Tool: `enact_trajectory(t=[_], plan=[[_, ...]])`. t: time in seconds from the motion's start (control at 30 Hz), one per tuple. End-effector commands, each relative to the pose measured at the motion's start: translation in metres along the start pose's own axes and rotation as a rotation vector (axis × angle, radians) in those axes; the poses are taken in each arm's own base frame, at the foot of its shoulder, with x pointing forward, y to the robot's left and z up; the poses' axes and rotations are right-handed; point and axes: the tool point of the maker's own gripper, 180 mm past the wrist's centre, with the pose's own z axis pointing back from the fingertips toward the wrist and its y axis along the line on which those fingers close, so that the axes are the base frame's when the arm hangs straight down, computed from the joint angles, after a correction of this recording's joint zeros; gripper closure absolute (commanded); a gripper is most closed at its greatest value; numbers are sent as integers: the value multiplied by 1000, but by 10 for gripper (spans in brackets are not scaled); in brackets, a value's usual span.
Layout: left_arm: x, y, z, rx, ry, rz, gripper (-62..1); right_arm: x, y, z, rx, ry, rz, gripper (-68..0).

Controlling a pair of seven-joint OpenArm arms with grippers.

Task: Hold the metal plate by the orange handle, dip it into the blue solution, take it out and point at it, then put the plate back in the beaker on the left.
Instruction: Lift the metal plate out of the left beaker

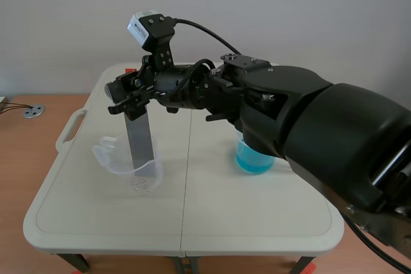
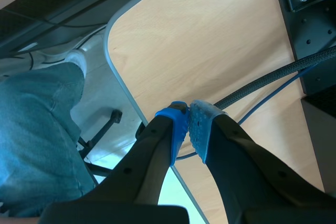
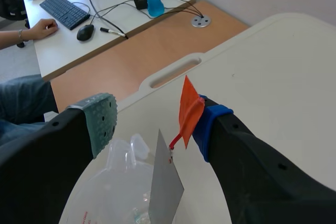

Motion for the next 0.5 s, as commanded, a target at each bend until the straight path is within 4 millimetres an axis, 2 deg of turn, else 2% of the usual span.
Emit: enact_trajectory(t=[0.0, 0.37, 0.47], plan=[[4, -3, 1, -7, -18, 4, -57, 24, 0, -3, 12, -53, 23, -243], [5, -6, 1, -24, -19, 4, -57, 23, -1, -2, 10, -49, 25, -8], [4, -7, 1, -29, -19, 3, -57, 23, -2, -2, 9, -49, 25, -11]])
